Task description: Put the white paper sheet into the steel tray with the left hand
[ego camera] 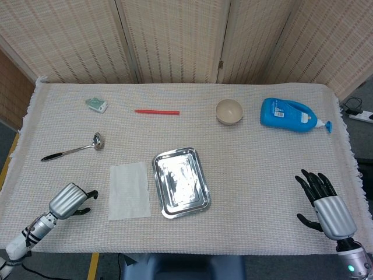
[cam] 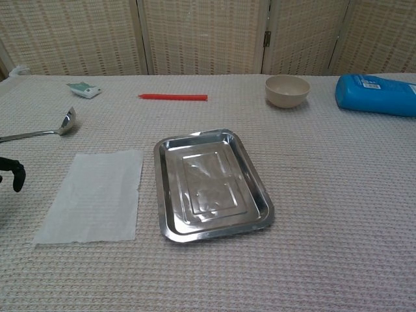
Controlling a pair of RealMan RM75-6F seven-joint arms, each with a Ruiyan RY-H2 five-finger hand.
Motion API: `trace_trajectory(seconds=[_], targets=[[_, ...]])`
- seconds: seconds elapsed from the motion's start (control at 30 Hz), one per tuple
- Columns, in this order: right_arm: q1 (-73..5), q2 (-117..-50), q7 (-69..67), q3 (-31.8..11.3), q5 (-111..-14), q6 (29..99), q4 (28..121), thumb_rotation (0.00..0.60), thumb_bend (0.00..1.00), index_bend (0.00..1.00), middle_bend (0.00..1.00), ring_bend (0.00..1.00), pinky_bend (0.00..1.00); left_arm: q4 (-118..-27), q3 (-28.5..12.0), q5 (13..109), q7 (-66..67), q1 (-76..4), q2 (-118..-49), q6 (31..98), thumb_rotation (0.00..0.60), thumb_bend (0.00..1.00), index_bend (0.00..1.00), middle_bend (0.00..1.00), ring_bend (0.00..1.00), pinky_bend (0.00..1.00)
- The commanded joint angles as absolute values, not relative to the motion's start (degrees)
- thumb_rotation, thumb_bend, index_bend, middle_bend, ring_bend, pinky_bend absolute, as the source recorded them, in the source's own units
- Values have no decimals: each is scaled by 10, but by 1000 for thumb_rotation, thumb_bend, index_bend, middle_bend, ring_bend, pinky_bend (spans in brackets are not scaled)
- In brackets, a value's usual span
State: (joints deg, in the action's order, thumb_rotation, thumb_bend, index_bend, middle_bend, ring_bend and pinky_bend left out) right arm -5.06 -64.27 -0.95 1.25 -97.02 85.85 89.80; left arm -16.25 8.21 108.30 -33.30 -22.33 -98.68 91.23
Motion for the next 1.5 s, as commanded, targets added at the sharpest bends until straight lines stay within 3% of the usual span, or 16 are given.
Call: trace_trajectory(seconds=[0.03, 0.23, 1.5], targets=[[-51, -642, -10, 12, -968, 857, 899, 600, 238, 0, 0, 0, 0, -132, 81, 1073, -363, -226, -1017, 945, 600, 161, 530, 1000, 1000, 1000], [-51, -638, -18, 10, -969, 864, 900, 600, 238, 0, 0, 0, 0, -104, 88, 1064, -391, -230, -1051, 946, 600, 244, 533, 1000, 1000, 1000], [-43, -633, -34, 14, -987, 894, 900, 600, 238, 0, 0, 0, 0, -68, 116, 1033, -428, -245, -1090, 874, 600, 246, 544, 1000, 1000, 1000]])
